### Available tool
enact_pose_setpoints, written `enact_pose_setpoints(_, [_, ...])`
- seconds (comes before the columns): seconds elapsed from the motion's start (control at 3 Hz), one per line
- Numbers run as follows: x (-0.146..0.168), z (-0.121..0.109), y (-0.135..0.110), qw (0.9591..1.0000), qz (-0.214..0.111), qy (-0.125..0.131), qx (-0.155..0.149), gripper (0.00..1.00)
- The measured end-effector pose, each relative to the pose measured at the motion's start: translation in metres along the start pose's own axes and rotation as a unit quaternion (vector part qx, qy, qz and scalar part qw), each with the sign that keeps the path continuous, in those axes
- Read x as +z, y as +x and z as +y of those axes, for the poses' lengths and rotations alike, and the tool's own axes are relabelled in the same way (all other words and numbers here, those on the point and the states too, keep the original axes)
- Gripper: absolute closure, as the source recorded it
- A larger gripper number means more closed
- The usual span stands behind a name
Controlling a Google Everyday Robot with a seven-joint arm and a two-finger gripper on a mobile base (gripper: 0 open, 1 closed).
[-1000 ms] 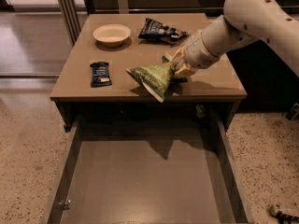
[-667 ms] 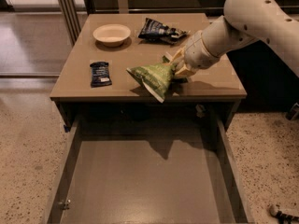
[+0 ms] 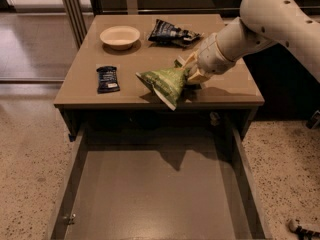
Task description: Pick green jalapeno chip bag from top drawer and place on counter
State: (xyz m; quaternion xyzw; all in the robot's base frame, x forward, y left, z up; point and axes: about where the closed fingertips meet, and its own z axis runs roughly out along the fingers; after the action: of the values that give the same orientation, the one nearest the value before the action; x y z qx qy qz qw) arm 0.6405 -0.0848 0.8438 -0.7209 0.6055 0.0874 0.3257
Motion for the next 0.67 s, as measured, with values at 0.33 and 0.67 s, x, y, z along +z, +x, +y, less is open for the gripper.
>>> enact_pose_setpoints(0.33, [0.0000,0.0000,0.0000,1.0000,0.000,0.000,0.000,0.33])
enact_pose_setpoints(0.67, [0.0001,0.0000,0.0000,1.0000,0.000,0.000,0.000,0.00])
